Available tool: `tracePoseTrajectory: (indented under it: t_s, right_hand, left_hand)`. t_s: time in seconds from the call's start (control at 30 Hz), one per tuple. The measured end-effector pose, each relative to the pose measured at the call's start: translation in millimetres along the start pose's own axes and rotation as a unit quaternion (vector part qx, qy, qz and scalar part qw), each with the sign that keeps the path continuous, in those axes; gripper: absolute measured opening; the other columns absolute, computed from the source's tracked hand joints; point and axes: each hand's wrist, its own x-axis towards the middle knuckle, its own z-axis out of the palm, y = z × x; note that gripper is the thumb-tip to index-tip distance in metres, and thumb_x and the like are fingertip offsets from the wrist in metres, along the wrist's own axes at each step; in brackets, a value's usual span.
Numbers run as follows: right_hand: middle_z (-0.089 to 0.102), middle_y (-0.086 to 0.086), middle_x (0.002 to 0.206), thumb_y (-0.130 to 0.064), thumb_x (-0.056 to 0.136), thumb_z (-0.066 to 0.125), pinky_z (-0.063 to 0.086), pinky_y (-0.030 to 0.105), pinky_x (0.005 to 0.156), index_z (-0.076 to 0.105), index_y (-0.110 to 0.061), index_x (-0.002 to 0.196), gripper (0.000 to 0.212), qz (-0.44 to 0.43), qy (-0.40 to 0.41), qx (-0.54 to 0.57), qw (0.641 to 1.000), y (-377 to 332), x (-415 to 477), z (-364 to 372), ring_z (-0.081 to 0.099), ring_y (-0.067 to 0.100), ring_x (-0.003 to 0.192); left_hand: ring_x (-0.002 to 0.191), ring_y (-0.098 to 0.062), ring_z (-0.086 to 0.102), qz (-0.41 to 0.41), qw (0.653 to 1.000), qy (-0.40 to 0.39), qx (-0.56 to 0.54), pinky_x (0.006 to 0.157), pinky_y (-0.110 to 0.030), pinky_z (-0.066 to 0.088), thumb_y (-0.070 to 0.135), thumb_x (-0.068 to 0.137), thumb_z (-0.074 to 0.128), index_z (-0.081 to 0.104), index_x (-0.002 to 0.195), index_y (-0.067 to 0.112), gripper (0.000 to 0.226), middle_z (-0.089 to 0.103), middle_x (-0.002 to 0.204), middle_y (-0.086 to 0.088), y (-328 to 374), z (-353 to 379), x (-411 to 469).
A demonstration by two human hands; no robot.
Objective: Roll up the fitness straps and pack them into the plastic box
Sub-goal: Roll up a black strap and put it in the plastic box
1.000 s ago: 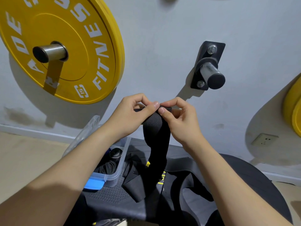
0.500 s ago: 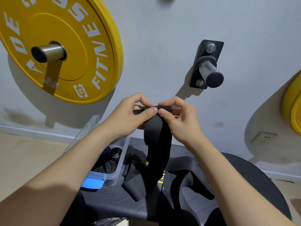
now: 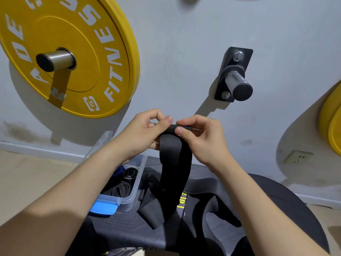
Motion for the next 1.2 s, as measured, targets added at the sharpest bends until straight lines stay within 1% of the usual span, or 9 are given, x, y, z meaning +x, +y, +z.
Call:
tracePoseTrajectory:
  t_s: [0.2, 0.27, 0.4, 0.53, 0.63, 0.87, 0.97, 1.1, 1.2]
  right_hand:
    - [0.073, 0.017, 0.079, -0.035, 0.092, 0.084, 0.055, 0.04, 0.074, 0.083, -0.025, 0.105, 0.017, 0.034, -0.021, 0.041, 0.998, 0.8, -0.9, -5.0, 0.068, 0.026, 0.075]
    - [0.061, 0.013, 0.066, -0.028, 0.095, 0.082, 0.046, 0.036, 0.066, 0.082, -0.025, 0.102, 0.008, 0.032, -0.024, 0.03, 0.999, 0.7, -1.1, -5.4, 0.054, 0.02, 0.065]
    - [0.076, 0.03, 0.09, -0.005, 0.092, 0.083, 0.059, 0.057, 0.075, 0.077, -0.02, 0.096, 0.016, 0.007, -0.005, 0.057, 0.998, -4.1, -2.9, -0.2, 0.065, 0.029, 0.078]
    - [0.069, 0.0, 0.062, -0.011, 0.092, 0.085, 0.046, 0.027, 0.059, 0.079, -0.018, 0.099, 0.011, -0.013, -0.01, 0.035, 0.999, -1.7, -2.3, -0.7, 0.056, 0.01, 0.06]
    - [0.067, 0.03, 0.074, -0.036, 0.093, 0.083, 0.043, 0.042, 0.065, 0.084, -0.023, 0.103, 0.017, 0.011, -0.026, 0.039, 0.999, -1.9, -1.6, -3.6, 0.051, 0.024, 0.069]
    - [0.072, -0.015, 0.069, -0.009, 0.084, 0.09, 0.051, 0.023, 0.064, 0.08, -0.024, 0.094, 0.021, -0.009, 0.002, 0.012, 1.0, -2.2, -4.0, -3.3, 0.063, 0.004, 0.061]
    - [0.083, 0.001, 0.088, -0.009, 0.083, 0.091, 0.064, 0.038, 0.08, 0.082, -0.023, 0.094, 0.02, -0.007, 0.006, 0.022, 1.0, -6.0, -4.5, -2.5, 0.079, 0.02, 0.084]
    - [0.08, 0.014, 0.087, -0.041, 0.09, 0.082, 0.055, 0.033, 0.068, 0.084, -0.024, 0.098, 0.019, 0.019, -0.018, 0.049, 0.998, -8.3, -5.2, -6.2, 0.073, 0.017, 0.079]
    - [0.078, 0.024, 0.087, -0.041, 0.09, 0.082, 0.061, 0.05, 0.069, 0.085, -0.023, 0.096, 0.019, 0.031, -0.024, 0.051, 0.998, -6.6, -6.0, -7.5, 0.076, 0.033, 0.078]
  left_hand:
    - [0.084, -0.013, 0.078, 0.063, 0.996, 0.059, 0.04, 0.074, -0.029, 0.065, 0.007, 0.089, 0.086, 0.083, 0.105, 0.025, 0.024, 0.079, 0.09, 0.003, -2.3, -6.9, 0.8]
    - [0.086, -0.008, 0.078, 0.061, 0.995, 0.062, 0.057, 0.073, -0.024, 0.063, 0.008, 0.089, 0.087, 0.083, 0.115, 0.025, 0.032, 0.078, 0.092, 0.005, -1.8, -7.2, 0.0]
    - [0.074, -0.014, 0.077, 0.004, 1.0, 0.009, 0.006, 0.061, -0.026, 0.062, 0.029, 0.102, 0.072, 0.081, 0.113, 0.012, 0.022, 0.08, 0.088, -0.004, -1.1, -0.8, -1.6]
    - [0.09, -0.023, 0.08, 0.017, 0.999, 0.045, -0.002, 0.074, -0.037, 0.068, 0.025, 0.103, 0.071, 0.083, 0.113, 0.013, 0.02, 0.083, 0.098, -0.014, -1.0, -1.7, 0.8]
    - [0.088, -0.011, 0.079, 0.054, 0.998, 0.039, 0.018, 0.071, -0.022, 0.061, 0.011, 0.099, 0.077, 0.083, 0.115, 0.017, 0.019, 0.084, 0.099, -0.005, -3.0, -5.2, 0.4]
    - [0.089, -0.02, 0.077, 0.056, 0.993, -0.002, 0.1, 0.079, -0.044, 0.068, 0.021, 0.101, 0.076, 0.08, 0.117, 0.026, 0.017, 0.08, 0.105, -0.009, -5.7, -9.1, 1.5]
    - [0.087, -0.023, 0.078, 0.07, 0.989, 0.021, 0.128, 0.076, -0.048, 0.069, 0.016, 0.099, 0.078, 0.081, 0.112, 0.027, 0.018, 0.08, 0.099, -0.008, -6.7, -6.7, 0.9]
    - [0.099, -0.014, 0.079, 0.101, 0.988, 0.014, 0.115, 0.08, -0.03, 0.066, 0.006, 0.094, 0.081, 0.083, 0.115, 0.027, 0.03, 0.084, 0.106, 0.001, -5.7, -7.6, -0.7]
    - [0.106, -0.018, 0.079, 0.101, 0.989, -0.005, 0.111, 0.084, -0.028, 0.066, 0.017, 0.093, 0.084, 0.083, 0.117, 0.032, 0.029, 0.083, 0.11, 0.004, -5.7, -8.2, -3.2]
